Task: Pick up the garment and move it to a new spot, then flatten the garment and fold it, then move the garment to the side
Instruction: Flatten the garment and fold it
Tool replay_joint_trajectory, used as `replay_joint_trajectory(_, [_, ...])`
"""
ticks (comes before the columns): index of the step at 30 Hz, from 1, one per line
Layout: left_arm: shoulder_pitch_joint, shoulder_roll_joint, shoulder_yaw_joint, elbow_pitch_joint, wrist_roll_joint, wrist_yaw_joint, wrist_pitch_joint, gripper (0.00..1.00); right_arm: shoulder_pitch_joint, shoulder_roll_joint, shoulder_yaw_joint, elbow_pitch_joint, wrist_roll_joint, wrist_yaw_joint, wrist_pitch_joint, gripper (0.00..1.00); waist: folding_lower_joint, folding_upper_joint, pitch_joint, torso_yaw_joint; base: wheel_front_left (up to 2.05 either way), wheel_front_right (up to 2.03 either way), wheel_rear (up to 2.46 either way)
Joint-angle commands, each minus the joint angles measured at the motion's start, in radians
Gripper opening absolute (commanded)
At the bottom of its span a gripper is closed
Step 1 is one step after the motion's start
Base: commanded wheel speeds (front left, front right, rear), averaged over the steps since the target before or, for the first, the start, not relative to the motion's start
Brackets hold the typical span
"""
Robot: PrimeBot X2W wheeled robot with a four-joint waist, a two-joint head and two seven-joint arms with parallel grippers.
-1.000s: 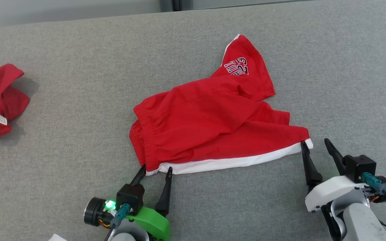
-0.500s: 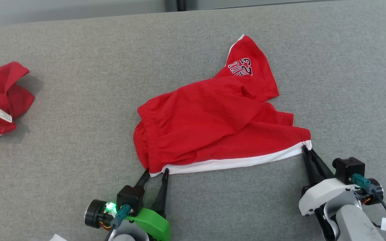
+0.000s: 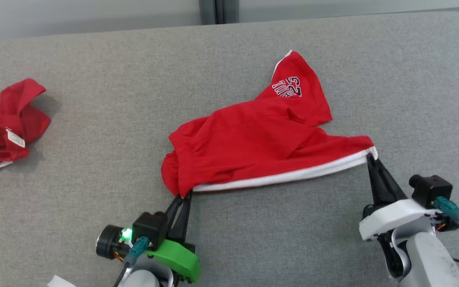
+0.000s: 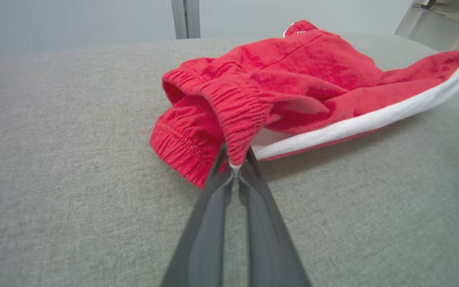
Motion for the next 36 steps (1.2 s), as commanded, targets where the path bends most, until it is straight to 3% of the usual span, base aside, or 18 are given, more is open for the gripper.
replay_joint_trajectory(1, [-0.026, 0.006, 0.015, -0.023, 0.014, -0.011, 0.0, 0.0, -0.001, -0.004, -0.007, -0.028, 0.027, -0.001, 0.0, 0.0, 0.0, -0.0001, -0.027, 0.005, 0.0, 0.0, 0.0])
replay_joint_trajectory(10, [-0.132, 0.078, 0.043, -0.162, -0.018, -0.039, 0.0, 0.0, -0.066, -0.026, -0.028, -0.208, 0.177, -0.001, -0.001, 0.0, 0.0, -0.0001, -0.14, 0.004, 0.0, 0.0, 0.0])
replay_joint_trajectory(18, [-0.318, 0.179, -0.005, -0.282, -0.182, -0.039, 0.01, 0.0, -0.167, -0.101, -0.002, -0.375, 0.299, -0.001, -0.001, 0.0, 0.0, -0.0001, -0.212, -0.01, 0.0, 0.0, 0.0])
replay_joint_trajectory(24, [-0.507, 0.226, 0.01, -0.336, -0.297, -0.039, 0.12, 0.0, -0.327, -0.178, 0.011, -0.472, 0.296, -0.001, 0.065, 0.0, 0.0, -0.0001, -0.176, -0.019, 0.0, 0.0, 0.0])
replay_joint_trajectory(30, [-0.66, 0.217, 0.014, -0.258, -0.343, -0.039, 0.196, 0.0, -0.511, -0.223, 0.048, -0.406, 0.251, -0.001, 0.124, 0.0, 0.0, -0.0001, -0.075, -0.028, 0.0, 0.0, 0.0])
replay_joint_trajectory(36, [-0.81, 0.187, -0.008, -0.101, -0.321, -0.039, 0.155, 0.0, -0.693, -0.234, 0.101, -0.237, 0.21, -0.001, 0.08, 0.0, 0.0, -0.0001, 0.045, -0.044, 0.0, 0.0, 0.0])
